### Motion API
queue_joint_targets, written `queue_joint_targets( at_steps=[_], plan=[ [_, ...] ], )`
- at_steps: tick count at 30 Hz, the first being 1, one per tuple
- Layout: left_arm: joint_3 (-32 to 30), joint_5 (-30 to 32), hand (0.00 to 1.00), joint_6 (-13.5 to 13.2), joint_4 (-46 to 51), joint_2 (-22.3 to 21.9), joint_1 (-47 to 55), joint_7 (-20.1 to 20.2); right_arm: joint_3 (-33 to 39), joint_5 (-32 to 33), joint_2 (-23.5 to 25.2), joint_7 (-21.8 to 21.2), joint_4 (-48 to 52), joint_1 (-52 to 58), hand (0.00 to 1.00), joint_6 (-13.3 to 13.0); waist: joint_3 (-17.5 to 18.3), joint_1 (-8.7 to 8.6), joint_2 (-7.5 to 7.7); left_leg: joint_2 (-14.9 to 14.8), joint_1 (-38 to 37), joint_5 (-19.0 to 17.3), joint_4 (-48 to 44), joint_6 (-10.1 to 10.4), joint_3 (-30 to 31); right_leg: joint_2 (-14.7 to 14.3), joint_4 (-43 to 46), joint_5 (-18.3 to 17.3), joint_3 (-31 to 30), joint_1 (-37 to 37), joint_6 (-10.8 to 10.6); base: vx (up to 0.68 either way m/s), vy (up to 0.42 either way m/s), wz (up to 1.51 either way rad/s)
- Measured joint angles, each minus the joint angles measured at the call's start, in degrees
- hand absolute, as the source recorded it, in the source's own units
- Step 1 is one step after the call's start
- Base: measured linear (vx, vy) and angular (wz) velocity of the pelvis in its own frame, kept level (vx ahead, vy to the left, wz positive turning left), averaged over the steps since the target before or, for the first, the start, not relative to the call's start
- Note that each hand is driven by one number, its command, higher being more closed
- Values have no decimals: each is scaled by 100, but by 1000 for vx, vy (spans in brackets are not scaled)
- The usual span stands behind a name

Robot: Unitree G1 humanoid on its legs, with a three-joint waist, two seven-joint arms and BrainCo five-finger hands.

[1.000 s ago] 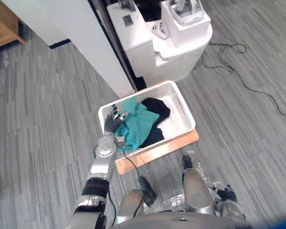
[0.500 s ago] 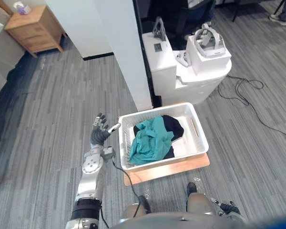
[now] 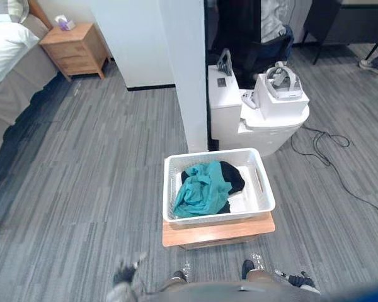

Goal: Tidy the bed and pick cloth on bed and put in laundry

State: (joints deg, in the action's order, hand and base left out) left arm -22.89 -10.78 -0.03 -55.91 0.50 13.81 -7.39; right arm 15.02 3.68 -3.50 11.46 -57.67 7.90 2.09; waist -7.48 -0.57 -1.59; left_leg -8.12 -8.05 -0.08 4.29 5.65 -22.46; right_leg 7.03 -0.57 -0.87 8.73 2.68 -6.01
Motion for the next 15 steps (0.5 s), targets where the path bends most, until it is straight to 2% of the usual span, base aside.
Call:
queue_joint_targets(
  at_steps=[3,8,15],
  plan=[
    [-28,104,0,104,-184,-17,71,65,-74,6,-16,-2,43,-64,0,-69,27,32,10,4,3,40,71,22,40,-24,-55,28,30,11,-9,-2,-18,5],
    [46,578,0,110,-396,32,-32,96,-450,13,-112,-14,41,-288,0,-199,73,20,-57,19,-19,37,75,24,81,-77,-167,82,13,66,6,21,0,-3],
    [327,724,0,107,-397,113,-138,129,-667,10,40,-70,-7,-427,0,-259,74,23,-60,14,-110,-20,78,74,80,-111,-278,98,-7,205,18,39,-1,-2]
  ],
)
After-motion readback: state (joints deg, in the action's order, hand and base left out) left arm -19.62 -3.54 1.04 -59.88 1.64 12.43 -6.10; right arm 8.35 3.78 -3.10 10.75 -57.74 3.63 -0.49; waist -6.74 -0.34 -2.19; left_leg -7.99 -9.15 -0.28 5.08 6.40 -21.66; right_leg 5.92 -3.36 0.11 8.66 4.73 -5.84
